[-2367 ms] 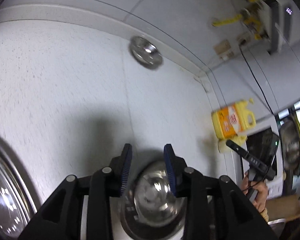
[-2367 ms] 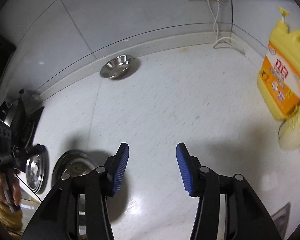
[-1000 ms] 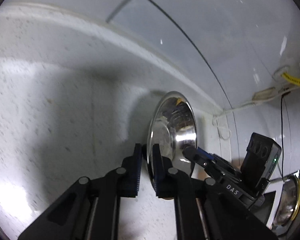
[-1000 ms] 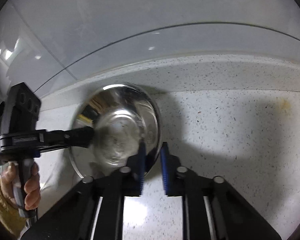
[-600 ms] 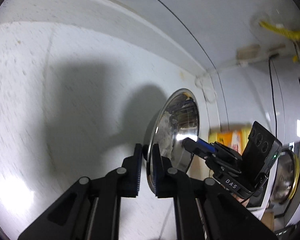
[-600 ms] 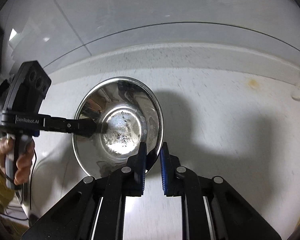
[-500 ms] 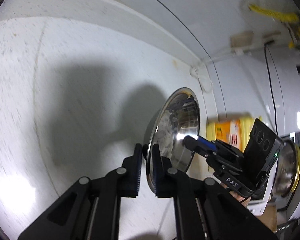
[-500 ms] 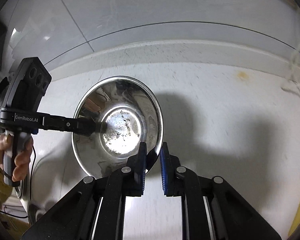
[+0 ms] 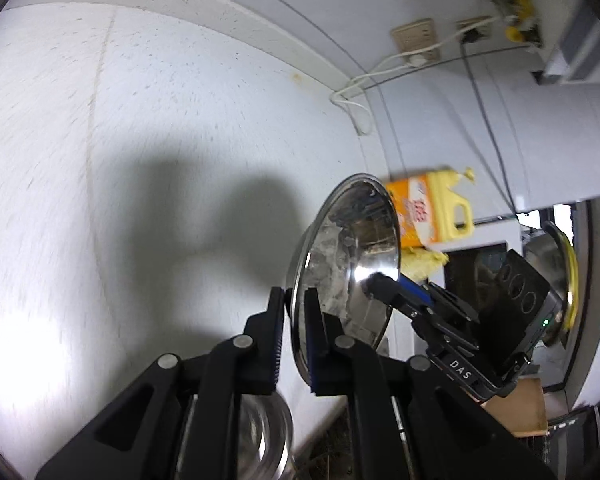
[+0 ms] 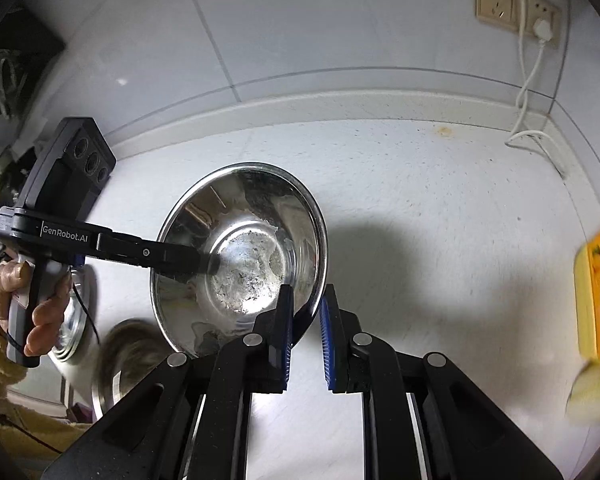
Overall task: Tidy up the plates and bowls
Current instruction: 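Carry the small bowl into the medium bowl and open both tools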
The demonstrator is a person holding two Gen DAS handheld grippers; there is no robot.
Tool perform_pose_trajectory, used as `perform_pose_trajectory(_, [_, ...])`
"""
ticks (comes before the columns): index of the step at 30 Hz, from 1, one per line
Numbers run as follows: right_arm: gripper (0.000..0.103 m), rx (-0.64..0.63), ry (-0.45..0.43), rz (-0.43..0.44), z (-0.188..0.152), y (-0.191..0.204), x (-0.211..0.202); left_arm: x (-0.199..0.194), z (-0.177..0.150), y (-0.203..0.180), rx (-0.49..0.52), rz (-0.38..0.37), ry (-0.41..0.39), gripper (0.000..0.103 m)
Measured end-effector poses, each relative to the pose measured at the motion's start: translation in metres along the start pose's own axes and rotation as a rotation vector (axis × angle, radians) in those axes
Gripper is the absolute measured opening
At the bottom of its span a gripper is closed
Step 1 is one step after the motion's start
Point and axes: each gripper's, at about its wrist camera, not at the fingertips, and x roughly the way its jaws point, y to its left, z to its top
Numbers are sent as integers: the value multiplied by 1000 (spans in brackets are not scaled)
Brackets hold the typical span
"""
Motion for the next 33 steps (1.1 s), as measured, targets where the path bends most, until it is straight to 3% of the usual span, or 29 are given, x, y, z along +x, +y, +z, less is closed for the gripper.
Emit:
perform_pose_trajectory(7, [12,-14,-27,57,-50,65,-38,-49,-75,9,-38,-1,-41,8])
perform_pose_trajectory(12, [12,-22,25,91,-74,89,-25,-59,-108,42,-98,24,-41,8])
perform_pose_trajectory(23, [12,40,155,126,-101,89,22,-37,-123,80,-135,125,-25,8])
perform_pose_trajectory(33, [13,38,160,106,-103,94,31,-35,-120,70,-22,252,-53,8])
